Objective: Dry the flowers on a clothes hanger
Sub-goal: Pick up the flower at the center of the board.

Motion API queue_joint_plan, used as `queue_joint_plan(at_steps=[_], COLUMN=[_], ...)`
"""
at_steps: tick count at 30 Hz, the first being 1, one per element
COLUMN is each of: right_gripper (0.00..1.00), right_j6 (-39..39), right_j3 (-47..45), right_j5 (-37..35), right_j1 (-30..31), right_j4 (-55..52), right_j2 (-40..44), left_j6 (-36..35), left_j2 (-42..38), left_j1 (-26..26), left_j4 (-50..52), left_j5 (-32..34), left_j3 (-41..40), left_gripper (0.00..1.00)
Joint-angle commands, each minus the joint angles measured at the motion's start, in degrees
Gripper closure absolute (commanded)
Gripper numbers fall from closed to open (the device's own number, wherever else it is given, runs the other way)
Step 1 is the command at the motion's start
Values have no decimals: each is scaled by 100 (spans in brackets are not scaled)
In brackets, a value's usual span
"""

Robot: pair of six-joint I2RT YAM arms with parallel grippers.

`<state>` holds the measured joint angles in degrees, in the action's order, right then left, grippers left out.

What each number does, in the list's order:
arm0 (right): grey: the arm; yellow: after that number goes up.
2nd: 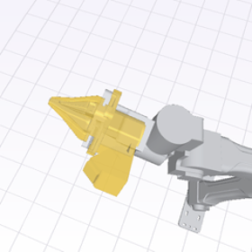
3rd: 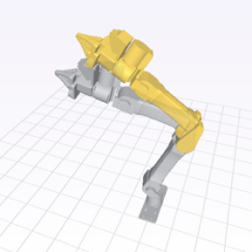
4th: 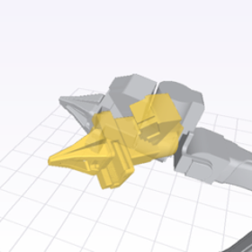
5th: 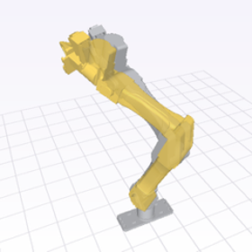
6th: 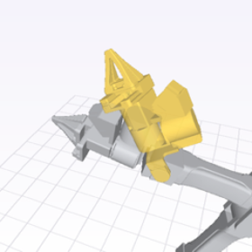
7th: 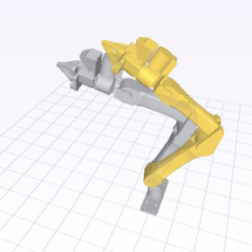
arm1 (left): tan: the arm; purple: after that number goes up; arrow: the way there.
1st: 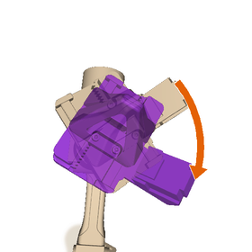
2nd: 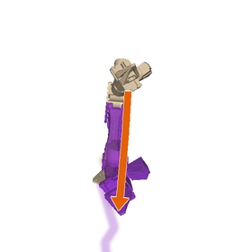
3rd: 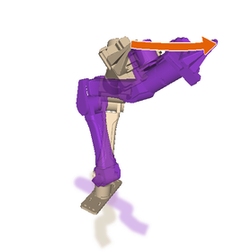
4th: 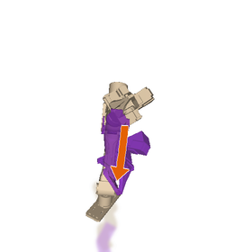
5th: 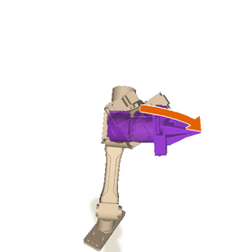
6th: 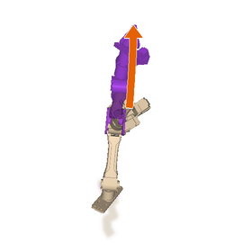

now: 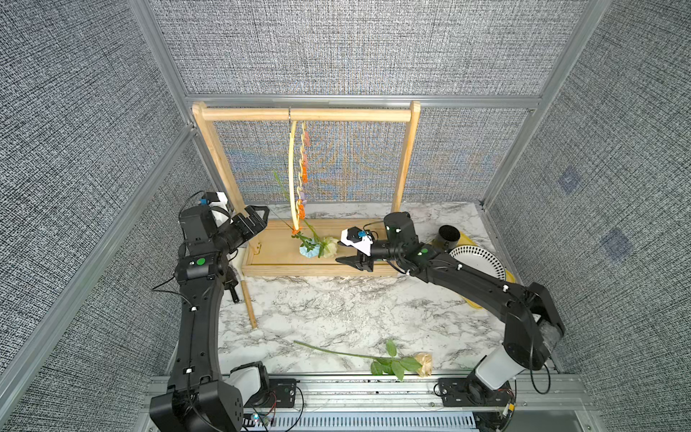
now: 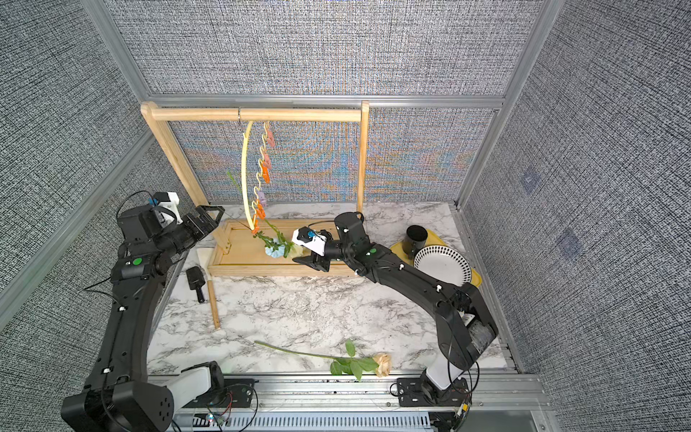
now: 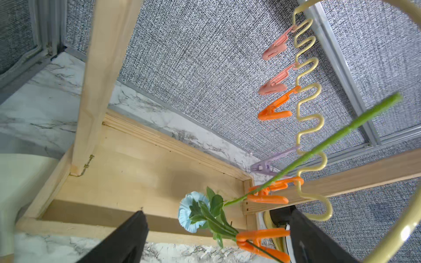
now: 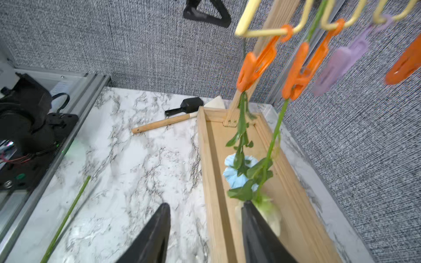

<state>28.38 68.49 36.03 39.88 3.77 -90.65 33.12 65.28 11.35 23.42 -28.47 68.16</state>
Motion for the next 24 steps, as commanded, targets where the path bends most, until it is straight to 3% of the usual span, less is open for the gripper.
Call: queue_joint_plan(at_steps=[1,6,12,19,24], right_gripper=[48,45,40,40,41], right_j6=[131,150,370,862,757], right_j3=[-436,-1097,-1467,-1665,-1598], right_j5=[-272,-662,-665,-1299,-1489], right_j1=[84,360,796,1739,2119], right_j4=[-412,-980,-2146,-3127,-2903], right_j2=[366,979,1384,864,315], left_j6=[-254,-305,-162,401,866], left_j2=[-160,-451,-550,-682,-823], left_j1=[7,7,7,7,19], left_j4=[625,1418,2196,2677,2980], left_j5=[529,1180,1398,1504,2222], left_j3=[-63,-229,-420,-910,-1145], left_gripper=[0,0,0,0,0])
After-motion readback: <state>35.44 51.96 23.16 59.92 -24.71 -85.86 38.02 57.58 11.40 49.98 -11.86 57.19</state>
